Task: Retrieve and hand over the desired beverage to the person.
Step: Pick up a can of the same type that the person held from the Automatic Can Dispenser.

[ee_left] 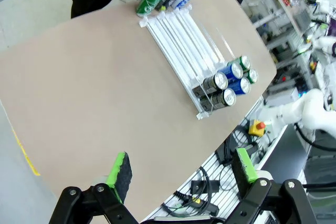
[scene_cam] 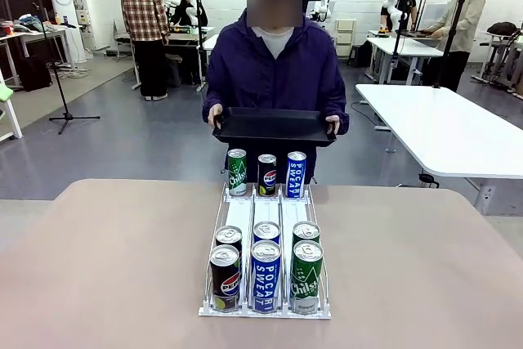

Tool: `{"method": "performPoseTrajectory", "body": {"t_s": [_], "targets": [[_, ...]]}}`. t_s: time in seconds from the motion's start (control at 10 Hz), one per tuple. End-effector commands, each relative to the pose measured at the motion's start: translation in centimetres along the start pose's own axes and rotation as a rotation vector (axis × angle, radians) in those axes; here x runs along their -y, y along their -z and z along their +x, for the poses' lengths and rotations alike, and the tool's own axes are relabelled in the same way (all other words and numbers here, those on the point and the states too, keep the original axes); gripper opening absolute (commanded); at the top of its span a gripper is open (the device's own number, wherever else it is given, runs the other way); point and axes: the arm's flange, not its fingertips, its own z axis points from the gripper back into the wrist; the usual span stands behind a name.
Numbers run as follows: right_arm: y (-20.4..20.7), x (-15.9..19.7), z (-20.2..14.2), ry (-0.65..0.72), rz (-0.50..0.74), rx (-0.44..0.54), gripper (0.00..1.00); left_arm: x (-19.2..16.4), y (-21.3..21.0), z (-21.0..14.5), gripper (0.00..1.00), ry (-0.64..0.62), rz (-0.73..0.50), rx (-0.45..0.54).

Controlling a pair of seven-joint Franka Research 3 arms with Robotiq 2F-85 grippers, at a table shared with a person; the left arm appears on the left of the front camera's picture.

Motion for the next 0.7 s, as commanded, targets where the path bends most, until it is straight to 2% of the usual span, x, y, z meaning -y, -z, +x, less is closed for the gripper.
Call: {"method": "performPoseTrajectory", "body": {"t_s": [0.0,0.1,0.3,0.5,0.6], "targets": [[0.1,0.1,0.2,-0.012,0.028,0.011,1.00,5.5,4.9,3.5,1.00,0.064,0.101,-0.250],[0.1,0.1,0.2,-0.012,0.028,0.011,1.00,9.8,9.4,5.6,1.00,0.087,0.106,-0.405],[0.1,0.1,0.2,-0.012,0.028,0.011,1.00,15.9,17.2,7.4,1.00,-0.039,0.267,-0.506],[0.1,0.1,0.2,-0.012,0.028,0.011,1.00,20.7,24.9,6.4,1.00,-0.157,0.500,-0.530],[0.1,0.1,0.2,-0.012,0.028,0.011,1.00,22.2,27.7,5.6,1.00,-0.201,0.547,-0.509]]}}
